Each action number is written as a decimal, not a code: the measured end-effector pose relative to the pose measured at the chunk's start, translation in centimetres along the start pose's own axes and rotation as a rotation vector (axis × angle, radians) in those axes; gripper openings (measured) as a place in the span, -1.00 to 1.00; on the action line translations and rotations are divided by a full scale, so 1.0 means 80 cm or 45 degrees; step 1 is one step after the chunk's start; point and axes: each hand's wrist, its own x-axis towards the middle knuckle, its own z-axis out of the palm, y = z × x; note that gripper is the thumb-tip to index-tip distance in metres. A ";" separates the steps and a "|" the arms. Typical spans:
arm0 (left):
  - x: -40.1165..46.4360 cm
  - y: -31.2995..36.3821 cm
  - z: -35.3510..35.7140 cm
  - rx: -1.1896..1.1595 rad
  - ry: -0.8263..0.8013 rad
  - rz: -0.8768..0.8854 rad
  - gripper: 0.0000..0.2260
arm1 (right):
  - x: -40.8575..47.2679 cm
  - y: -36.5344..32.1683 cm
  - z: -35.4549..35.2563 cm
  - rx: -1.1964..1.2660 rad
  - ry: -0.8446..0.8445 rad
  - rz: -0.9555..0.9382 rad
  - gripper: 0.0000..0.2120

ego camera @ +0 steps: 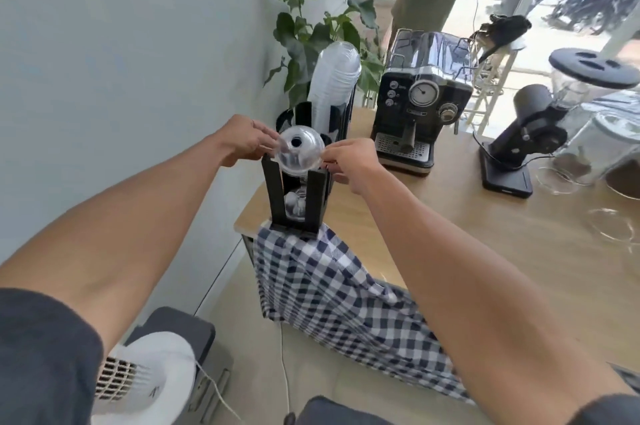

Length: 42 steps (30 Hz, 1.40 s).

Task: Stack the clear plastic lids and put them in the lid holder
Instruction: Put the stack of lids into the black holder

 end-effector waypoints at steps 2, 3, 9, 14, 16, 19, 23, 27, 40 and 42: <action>0.015 -0.012 -0.002 -0.038 -0.034 -0.085 -0.86 | 0.006 0.007 0.005 0.011 -0.003 0.070 -0.90; 0.022 -0.018 -0.001 -0.059 -0.056 -0.129 -0.84 | 0.010 0.011 0.007 0.012 0.000 0.102 -0.91; 0.049 -0.060 0.013 -0.202 -0.168 -0.401 -0.86 | 0.025 0.048 0.020 0.075 0.024 0.287 -0.84; 0.059 -0.097 0.033 -0.251 -0.236 -0.491 -0.94 | 0.036 0.081 0.026 0.038 0.068 0.368 -0.77; 0.060 -0.109 0.040 -0.241 -0.262 -0.512 -0.93 | 0.040 0.092 0.030 0.030 0.080 0.401 -0.78; 0.064 -0.124 0.049 -0.234 -0.250 -0.529 -0.95 | 0.044 0.104 0.035 0.019 0.096 0.435 -0.76; 0.066 -0.133 0.055 -0.261 -0.247 -0.554 -0.94 | 0.047 0.112 0.039 -0.002 0.113 0.453 -0.68; 0.068 -0.141 0.065 -0.345 -0.174 -0.593 -0.92 | 0.050 0.117 0.045 -0.040 0.096 0.425 -0.67; 0.042 -0.094 0.045 -0.352 0.164 -0.491 -0.93 | 0.040 0.080 0.019 -0.055 0.096 0.197 -0.95; 0.038 -0.069 0.032 -0.342 0.253 -0.391 -0.94 | 0.036 0.059 0.011 -0.036 0.073 0.129 -0.90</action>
